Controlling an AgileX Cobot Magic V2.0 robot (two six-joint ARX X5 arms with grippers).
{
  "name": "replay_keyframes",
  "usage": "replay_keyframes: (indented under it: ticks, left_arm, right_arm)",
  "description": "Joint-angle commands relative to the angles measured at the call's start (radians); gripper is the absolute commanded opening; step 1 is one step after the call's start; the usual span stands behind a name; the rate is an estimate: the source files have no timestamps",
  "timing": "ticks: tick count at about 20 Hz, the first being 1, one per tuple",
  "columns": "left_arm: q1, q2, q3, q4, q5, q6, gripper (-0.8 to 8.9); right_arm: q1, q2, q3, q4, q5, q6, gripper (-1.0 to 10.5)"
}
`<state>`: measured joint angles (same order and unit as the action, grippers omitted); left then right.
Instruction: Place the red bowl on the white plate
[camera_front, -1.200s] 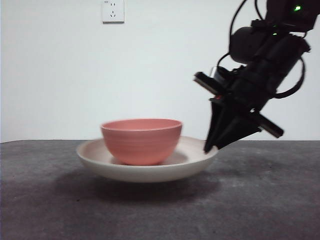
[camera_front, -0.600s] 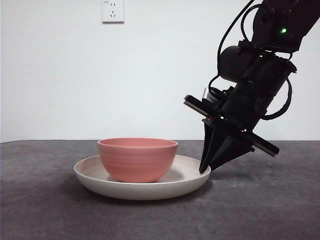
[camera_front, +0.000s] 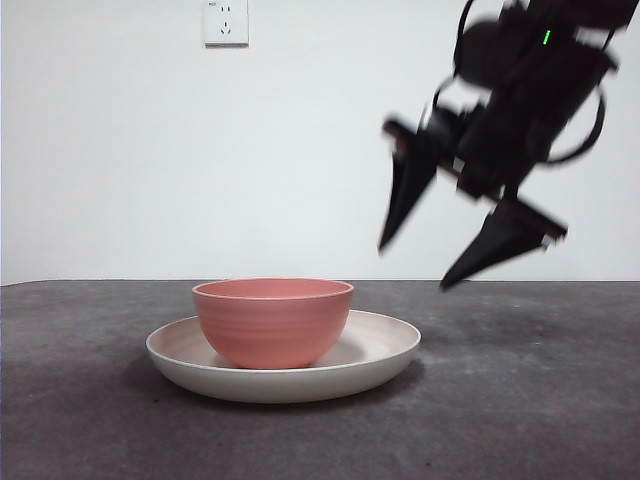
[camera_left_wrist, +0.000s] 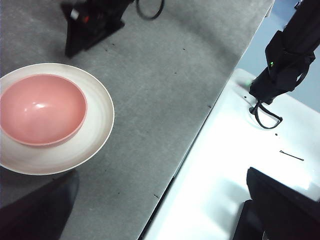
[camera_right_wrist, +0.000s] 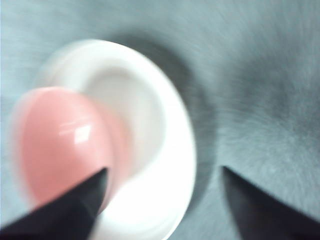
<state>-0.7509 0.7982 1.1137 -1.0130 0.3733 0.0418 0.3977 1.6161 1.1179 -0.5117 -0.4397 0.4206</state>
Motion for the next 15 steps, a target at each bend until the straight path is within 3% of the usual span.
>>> replay_keyframes:
  ticks: [1,5,8,11,15]
  left_arm:
    - [-0.010,0.005,0.009,0.010,0.006,0.000,5.62]
    - [-0.010,0.005,0.009,0.011,0.006,0.000,5.62]
    - [-0.010,0.005,0.009,0.012,0.006,-0.001,5.62]
    - [-0.010,0.005,0.009,0.012,0.006,0.000,5.62]
    - [-0.010,0.005,0.009,0.011,0.006,-0.001,5.62]
  right_arm:
    - [0.007,-0.098,0.021,-0.045,0.002,-0.071,5.2]
    - [0.013,-0.329,0.021,-0.164,0.016,-0.161,5.5]
    - [0.027,-0.501,0.021,-0.300,0.116,-0.243,5.5]
    - [0.042,-0.608,0.021,-0.380,0.164,-0.280,5.5]
    - [0.061,-0.736,0.021,-0.445,0.151,-0.306,5.5]
